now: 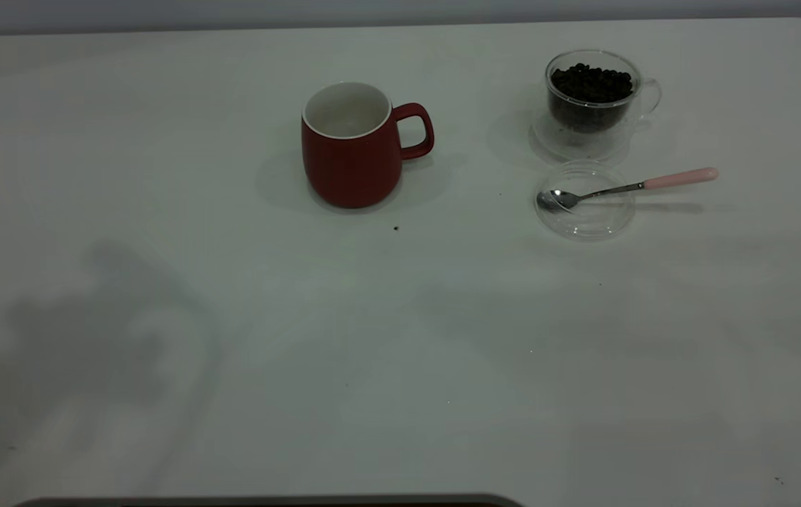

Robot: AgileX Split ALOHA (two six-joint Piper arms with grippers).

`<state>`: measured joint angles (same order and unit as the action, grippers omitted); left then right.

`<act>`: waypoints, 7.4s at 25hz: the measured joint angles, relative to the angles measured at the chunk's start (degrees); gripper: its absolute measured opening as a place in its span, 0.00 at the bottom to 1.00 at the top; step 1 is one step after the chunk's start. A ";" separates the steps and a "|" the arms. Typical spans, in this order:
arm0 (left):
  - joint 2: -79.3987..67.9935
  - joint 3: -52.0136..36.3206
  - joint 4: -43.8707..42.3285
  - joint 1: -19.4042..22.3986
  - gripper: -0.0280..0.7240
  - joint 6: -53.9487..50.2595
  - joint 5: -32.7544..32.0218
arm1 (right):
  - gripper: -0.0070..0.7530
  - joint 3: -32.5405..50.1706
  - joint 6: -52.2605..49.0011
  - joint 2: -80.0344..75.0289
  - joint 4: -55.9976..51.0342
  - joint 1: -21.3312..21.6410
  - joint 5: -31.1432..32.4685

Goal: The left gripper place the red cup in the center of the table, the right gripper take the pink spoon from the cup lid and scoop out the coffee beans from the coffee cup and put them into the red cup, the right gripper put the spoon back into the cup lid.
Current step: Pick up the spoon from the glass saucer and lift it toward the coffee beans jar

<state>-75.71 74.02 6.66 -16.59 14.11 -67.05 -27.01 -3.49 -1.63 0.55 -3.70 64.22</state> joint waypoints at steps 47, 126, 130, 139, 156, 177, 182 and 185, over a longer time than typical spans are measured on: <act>76.64 -46.09 -1.83 12.23 0.82 -9.04 1.63 | 0.56 0.00 0.00 0.00 0.00 0.00 0.00; 76.64 -46.09 -1.83 12.23 0.82 -9.04 1.45 | 0.76 -49.76 69.87 -139.20 -63.90 24.34 -16.64; 76.64 -46.09 -1.83 12.23 0.82 -8.97 1.38 | 0.76 -49.87 75.77 -142.16 -70.68 25.22 -12.19; 76.64 -46.09 -1.83 12.23 0.82 -8.97 1.32 | 0.76 -50.06 81.09 -146.69 -78.07 25.27 -10.15; 76.64 -46.09 -1.83 12.23 0.82 -9.02 1.32 | 0.76 -51.20 83.00 -148.79 -80.11 21.11 -7.79; 76.64 -46.09 -1.83 12.23 0.82 -9.06 1.32 | 0.13 -51.40 84.44 -148.90 -79.56 19.61 -3.92; 76.64 -46.09 -1.83 12.23 0.82 -9.06 1.32 | 0.14 -51.40 84.44 -147.67 -77.92 20.85 -3.94; 76.64 -46.09 -1.83 12.23 0.82 -9.06 1.32 | 0.14 -51.40 84.44 -145.00 -75.64 22.14 -4.30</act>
<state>0.94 27.93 4.83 -4.36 5.04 -65.73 -78.41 80.95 -146.63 -75.09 18.44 59.91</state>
